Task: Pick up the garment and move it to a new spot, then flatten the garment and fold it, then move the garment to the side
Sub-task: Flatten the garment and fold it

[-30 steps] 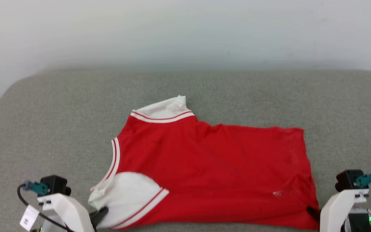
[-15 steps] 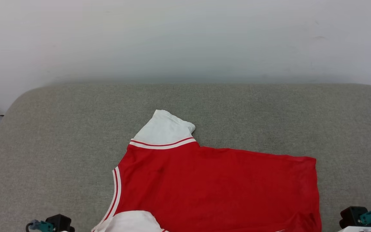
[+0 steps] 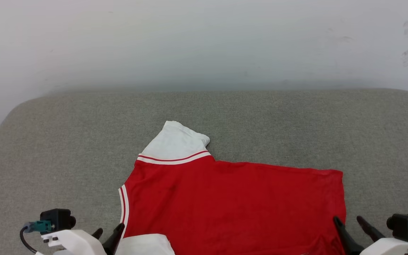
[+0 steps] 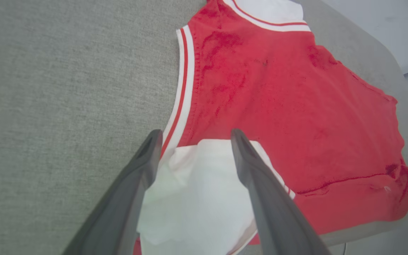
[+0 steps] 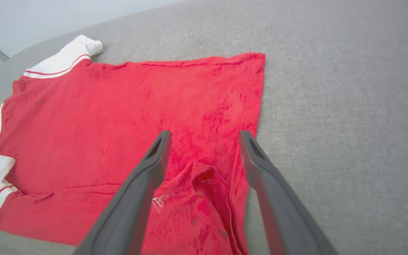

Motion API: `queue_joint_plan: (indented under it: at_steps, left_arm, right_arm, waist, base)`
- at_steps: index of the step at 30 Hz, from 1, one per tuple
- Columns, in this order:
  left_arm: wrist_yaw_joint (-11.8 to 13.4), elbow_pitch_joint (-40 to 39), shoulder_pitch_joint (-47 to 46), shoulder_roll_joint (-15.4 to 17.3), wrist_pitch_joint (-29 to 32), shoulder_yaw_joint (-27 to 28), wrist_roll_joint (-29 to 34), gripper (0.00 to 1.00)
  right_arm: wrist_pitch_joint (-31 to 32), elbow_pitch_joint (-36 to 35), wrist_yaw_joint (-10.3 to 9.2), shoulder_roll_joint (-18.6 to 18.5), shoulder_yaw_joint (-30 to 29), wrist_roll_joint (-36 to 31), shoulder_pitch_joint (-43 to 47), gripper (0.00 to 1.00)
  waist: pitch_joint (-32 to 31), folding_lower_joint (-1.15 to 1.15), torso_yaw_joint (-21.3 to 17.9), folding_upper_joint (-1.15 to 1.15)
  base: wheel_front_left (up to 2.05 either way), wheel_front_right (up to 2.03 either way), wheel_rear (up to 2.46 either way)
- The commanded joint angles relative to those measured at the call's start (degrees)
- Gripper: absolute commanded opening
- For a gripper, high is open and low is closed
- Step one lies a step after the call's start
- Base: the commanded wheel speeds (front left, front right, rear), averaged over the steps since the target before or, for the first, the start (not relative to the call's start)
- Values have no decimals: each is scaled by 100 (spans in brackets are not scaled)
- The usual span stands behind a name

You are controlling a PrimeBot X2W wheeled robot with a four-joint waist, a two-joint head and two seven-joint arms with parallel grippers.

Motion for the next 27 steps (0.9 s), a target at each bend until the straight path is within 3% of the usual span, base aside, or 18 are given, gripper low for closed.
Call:
queue_joint_plan:
  at_steps: [1,10,16,20,27]
  left_arm:
    - [-42,-31,-173,-68,-282,60,164,100]
    - [-72,-62,-701,-280,-1542,198,965,100]
    - [-184,9,-1457,-343,-2215,283,1504,100]
    - [-262,147,-1859,-332,-2252,317,1615,100]
    - [-619,690,-2849,-201,-1910,346,1539,100]
  right_arm:
    - [-402,-73,-5,27,-12,-150,-162,100]
    - [-1226,-381,-5,118,24,-506,-610,100]
    - [-1311,-745,-5,219,30,-669,-1151,100]
    - [-1290,-903,-5,269,32,-750,-1401,100]
    - [-1308,-1065,-5,357,53,-873,-1854,100]
  waist:
    - [-15,0,-36,0]
    - [106,0,-198,0]
    - [833,0,-397,0]
    - [1184,0,-501,0]
    - [1829,0,-810,0]
  base:
    - [0,0,0]
    - [0,0,0]
    - [0,0,0]
    - [0,0,0]
    - [0,0,0]
